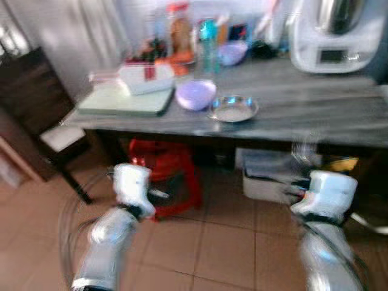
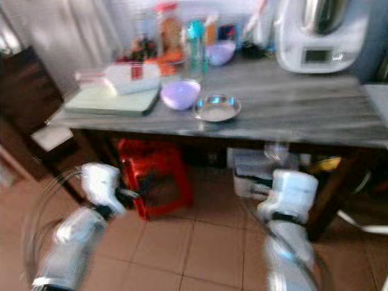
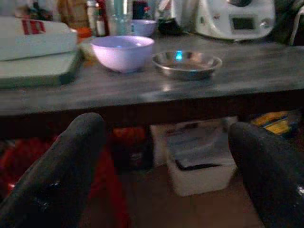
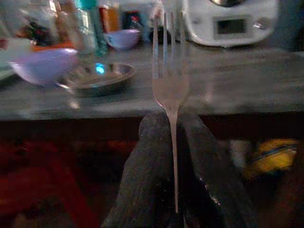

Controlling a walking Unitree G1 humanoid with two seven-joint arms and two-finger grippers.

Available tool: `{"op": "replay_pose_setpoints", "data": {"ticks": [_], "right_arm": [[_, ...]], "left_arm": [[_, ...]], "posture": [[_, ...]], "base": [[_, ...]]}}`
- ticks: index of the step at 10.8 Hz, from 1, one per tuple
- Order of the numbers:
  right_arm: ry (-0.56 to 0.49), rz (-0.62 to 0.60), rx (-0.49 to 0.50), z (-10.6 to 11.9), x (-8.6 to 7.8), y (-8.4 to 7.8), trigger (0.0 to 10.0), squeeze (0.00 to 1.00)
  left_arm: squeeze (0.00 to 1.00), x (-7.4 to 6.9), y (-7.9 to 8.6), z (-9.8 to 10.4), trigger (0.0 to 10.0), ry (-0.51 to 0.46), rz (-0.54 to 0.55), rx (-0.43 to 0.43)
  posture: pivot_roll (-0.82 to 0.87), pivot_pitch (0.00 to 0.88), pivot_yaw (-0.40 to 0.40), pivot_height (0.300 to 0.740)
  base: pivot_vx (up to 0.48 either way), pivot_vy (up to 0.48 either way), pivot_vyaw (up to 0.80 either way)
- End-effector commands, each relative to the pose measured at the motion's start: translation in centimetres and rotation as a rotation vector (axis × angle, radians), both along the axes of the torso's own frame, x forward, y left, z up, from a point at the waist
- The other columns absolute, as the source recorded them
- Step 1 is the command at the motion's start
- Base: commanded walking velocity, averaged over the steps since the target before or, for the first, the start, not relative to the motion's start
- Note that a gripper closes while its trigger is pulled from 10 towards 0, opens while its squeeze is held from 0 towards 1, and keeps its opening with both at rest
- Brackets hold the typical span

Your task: Setting the table

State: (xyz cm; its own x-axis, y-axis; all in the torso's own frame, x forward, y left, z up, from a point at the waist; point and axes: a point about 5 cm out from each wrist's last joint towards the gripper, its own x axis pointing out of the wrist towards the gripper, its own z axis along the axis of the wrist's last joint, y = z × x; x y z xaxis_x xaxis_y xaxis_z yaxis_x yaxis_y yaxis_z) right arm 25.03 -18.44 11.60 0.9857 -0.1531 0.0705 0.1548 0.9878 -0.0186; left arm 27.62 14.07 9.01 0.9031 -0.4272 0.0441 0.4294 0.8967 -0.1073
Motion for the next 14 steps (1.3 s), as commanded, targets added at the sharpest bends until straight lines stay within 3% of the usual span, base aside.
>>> {"op": "replay_pose_setpoints", "data": {"ticks": [1, 14], "right_arm": [[-0.011, -0.023, -0.011, 0.28, -0.02, -0.73, 10.0, 0.0], [-0.024, -0.021, -0.016, 0.51, 0.58, -0.75, 10.0, 0.0]], "left_arm": [[0.0, 0.16, -0.77, 0.33, 10.0, -0.008, -0.021, -0.004], [0.0, 0.31, -1.28, 0.16, 10.0, 0.0, -0.037, -0.004]], "posture": [[0.04, 0.013, 0.109, 0.74], [0.03, 0.0, 0.108, 0.74]], "base": [[0.356, 0.0, 0.0], [0.359, 0.0, 0.0]]}}
